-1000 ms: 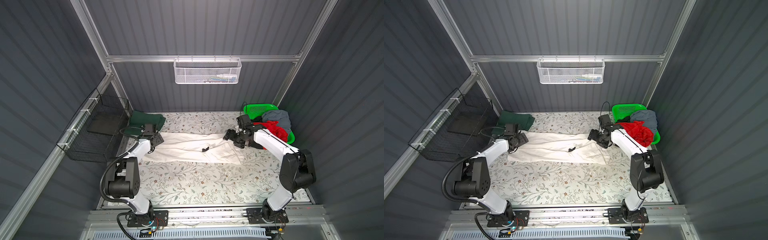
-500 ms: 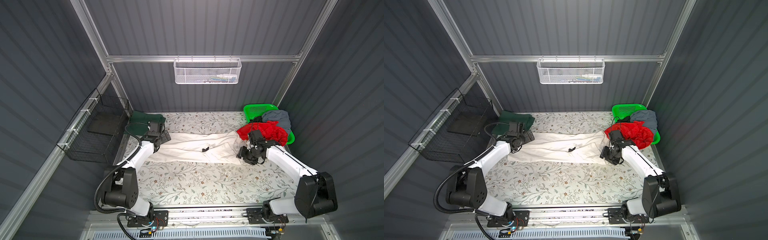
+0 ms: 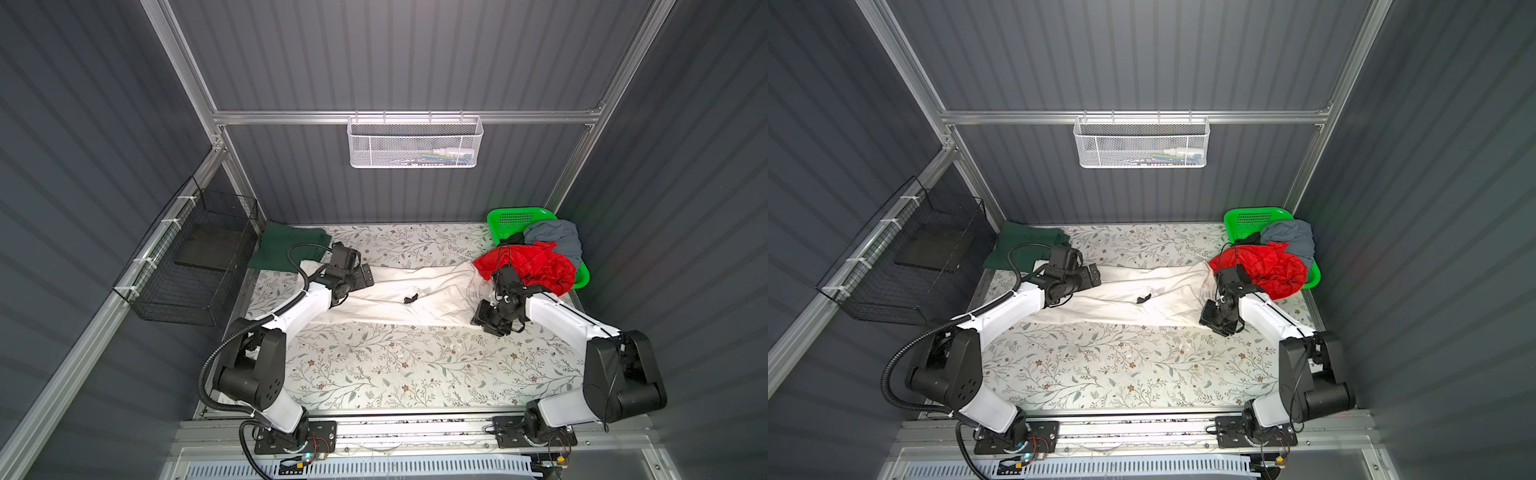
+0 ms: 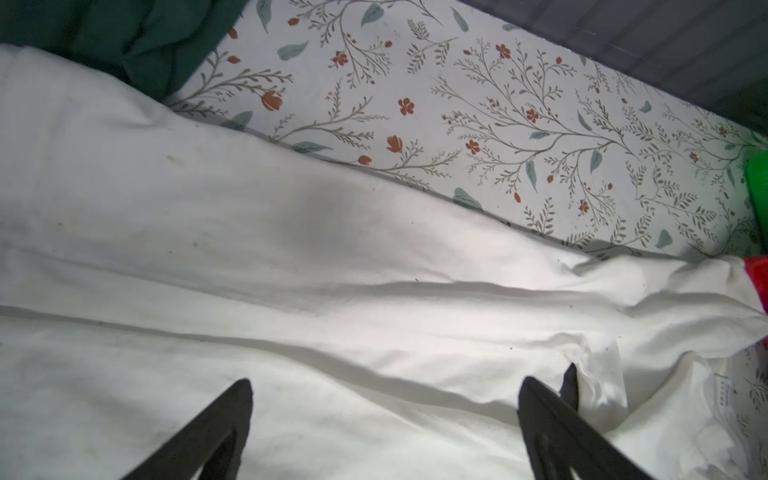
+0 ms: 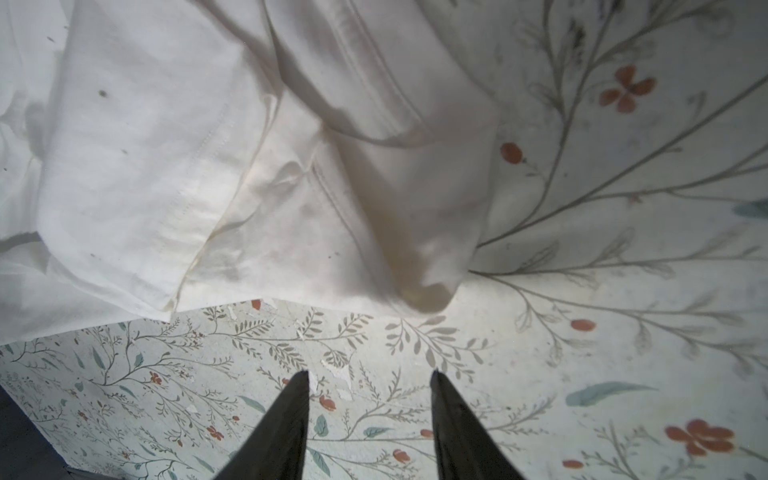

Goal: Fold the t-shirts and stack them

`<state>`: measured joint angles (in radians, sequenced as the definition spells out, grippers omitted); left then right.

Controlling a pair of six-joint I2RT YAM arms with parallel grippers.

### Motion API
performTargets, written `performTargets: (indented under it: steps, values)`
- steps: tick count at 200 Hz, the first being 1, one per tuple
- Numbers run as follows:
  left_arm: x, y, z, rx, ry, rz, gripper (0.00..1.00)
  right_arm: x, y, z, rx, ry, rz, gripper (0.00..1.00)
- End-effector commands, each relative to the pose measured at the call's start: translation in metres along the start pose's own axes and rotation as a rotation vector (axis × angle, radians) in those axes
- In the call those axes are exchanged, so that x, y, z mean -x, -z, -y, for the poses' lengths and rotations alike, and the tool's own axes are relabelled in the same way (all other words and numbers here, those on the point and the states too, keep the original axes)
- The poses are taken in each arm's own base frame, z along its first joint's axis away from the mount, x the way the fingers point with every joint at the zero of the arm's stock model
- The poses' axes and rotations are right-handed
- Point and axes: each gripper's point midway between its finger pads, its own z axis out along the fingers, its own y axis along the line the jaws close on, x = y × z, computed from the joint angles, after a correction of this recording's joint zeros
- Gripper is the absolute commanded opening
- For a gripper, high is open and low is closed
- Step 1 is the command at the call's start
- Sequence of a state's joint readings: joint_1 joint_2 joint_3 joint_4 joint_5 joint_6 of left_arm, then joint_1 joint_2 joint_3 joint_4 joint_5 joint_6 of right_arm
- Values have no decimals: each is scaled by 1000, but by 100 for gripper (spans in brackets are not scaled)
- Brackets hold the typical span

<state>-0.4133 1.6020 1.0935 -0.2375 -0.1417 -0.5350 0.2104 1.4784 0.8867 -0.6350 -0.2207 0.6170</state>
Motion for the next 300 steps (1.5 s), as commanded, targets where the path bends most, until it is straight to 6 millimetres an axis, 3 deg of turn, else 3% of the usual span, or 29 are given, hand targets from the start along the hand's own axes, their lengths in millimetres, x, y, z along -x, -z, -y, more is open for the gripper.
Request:
performTargets:
  steps: [1,15,90,125,178,208,252,300]
  values:
    - [7,3,23,-77,11,15,100,10,-1,0,-27,45,14,47]
    - [4,1,26,-93,-1,-2,99,13,-4,2,-46,48,9,43]
    - [-2,7,23,-87,-19,-23,100,23,-17,4,-82,66,10,40]
    - [-5,5,22,-82,-18,-34,100,22,-22,7,-90,73,1,33]
    - [-11,1,21,-80,-9,-56,100,20,-29,8,-83,75,-4,32]
    - [-13,0,19,-72,-10,-69,100,22,-29,5,-71,78,-3,25]
    - [-11,3,19,-72,-10,-55,100,24,-29,3,-67,80,3,1]
    - [-10,5,19,-75,-9,-49,100,34,-17,4,-96,75,43,0]
